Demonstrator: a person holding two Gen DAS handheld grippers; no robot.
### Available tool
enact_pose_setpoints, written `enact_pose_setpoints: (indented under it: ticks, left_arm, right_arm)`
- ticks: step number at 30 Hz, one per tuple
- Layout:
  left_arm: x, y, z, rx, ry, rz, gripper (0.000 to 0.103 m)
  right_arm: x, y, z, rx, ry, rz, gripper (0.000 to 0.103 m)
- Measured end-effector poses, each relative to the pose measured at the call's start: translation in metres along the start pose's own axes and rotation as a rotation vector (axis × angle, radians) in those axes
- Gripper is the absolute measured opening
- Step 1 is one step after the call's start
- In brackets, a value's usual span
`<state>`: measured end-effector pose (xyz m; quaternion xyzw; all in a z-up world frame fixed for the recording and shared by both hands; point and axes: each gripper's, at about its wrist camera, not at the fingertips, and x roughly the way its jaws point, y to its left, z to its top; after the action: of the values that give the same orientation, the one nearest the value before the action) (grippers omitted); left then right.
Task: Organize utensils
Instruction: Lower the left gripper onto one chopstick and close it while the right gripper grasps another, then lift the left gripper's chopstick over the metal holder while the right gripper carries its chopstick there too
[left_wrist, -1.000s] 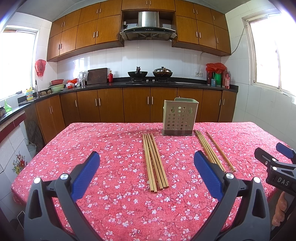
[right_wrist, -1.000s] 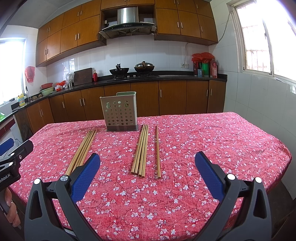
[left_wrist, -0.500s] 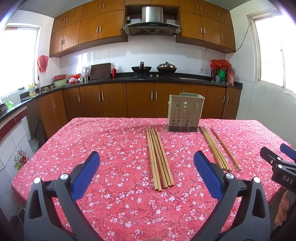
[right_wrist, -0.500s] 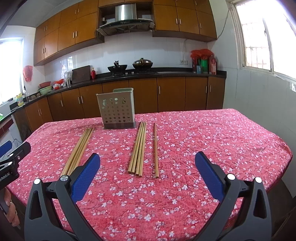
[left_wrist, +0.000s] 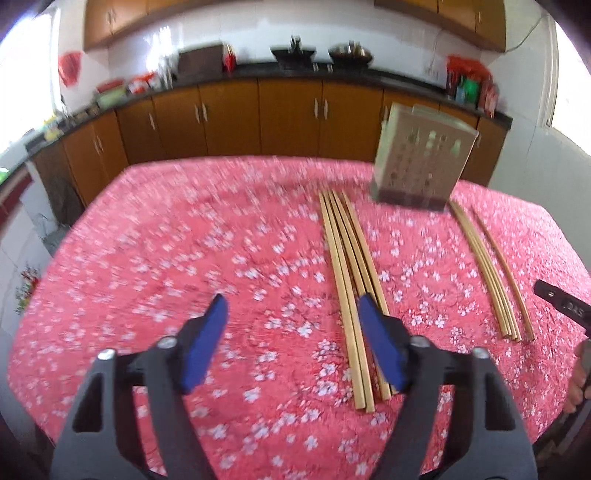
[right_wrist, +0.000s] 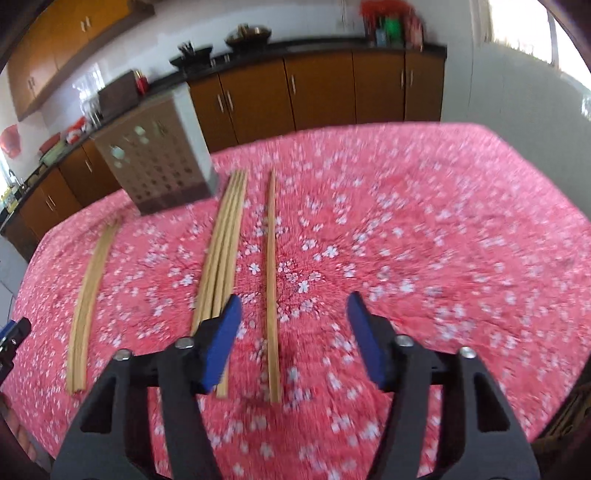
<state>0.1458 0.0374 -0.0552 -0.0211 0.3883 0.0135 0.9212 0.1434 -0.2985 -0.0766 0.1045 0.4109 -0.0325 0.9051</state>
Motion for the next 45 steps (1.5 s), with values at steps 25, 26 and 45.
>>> enact_pose_setpoints:
  ticks: [25, 26, 45]
  left_arm:
    - [0.065, -0.016, 0.001, 0.081, 0.178, -0.019, 0.013]
    - [0.069, -0.011, 0.005, 0.071, 0.177, -0.016, 0.010]
    - [0.083, 0.045, 0.030, 0.018, 0.097, -0.026, 0.011]
  right_arm:
    - [0.039, 0.013, 0.001, -0.127, 0.031, -0.038, 0.035]
    - [0.039, 0.012, 0.001, -0.133, 0.025, -0.038, 0.027]
    - [0.052, -0.024, 0.025, -0.053, -0.005, -0.076, 0.008]
